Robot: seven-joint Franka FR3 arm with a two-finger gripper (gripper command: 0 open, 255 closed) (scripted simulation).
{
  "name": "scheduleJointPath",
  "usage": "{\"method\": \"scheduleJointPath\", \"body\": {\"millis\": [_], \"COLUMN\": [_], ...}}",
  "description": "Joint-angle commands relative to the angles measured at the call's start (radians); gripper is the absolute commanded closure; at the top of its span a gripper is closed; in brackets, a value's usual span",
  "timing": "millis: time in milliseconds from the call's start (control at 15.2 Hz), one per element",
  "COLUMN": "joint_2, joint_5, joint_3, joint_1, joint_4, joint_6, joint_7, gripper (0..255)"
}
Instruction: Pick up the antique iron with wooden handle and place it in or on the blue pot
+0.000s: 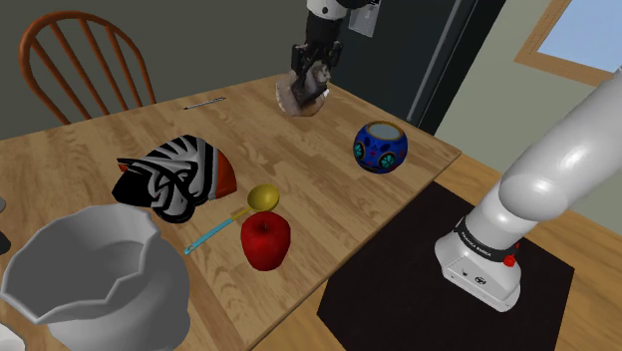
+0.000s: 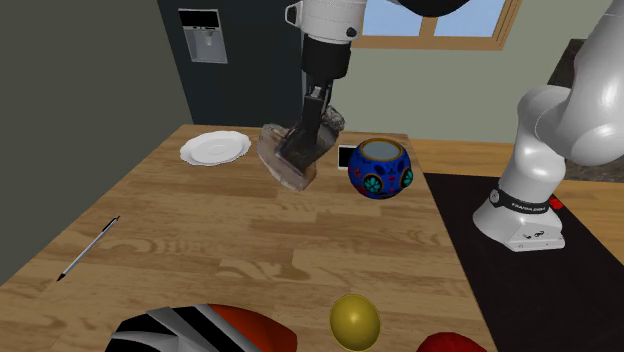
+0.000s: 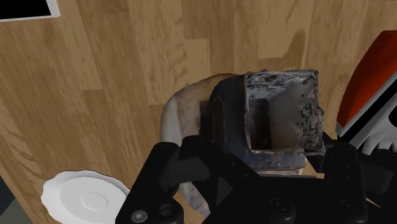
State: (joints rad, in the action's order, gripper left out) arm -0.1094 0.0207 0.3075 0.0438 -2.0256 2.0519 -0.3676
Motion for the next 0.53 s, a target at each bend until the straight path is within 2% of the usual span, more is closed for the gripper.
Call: {"method": "scheduleJointPath", "body": {"millis": [0, 462], "joint_2": [-0.079, -0.327], "joint_5": [-0.028, -0.078], "joint_3": [-0.021, -0.115], "joint_1": [0.01, 0.026], "joint_4": [-0.08, -0.309], "joint_6": [0.006, -0.009], "joint_7": [0.044, 0.184], "gripper": [255, 255]}}
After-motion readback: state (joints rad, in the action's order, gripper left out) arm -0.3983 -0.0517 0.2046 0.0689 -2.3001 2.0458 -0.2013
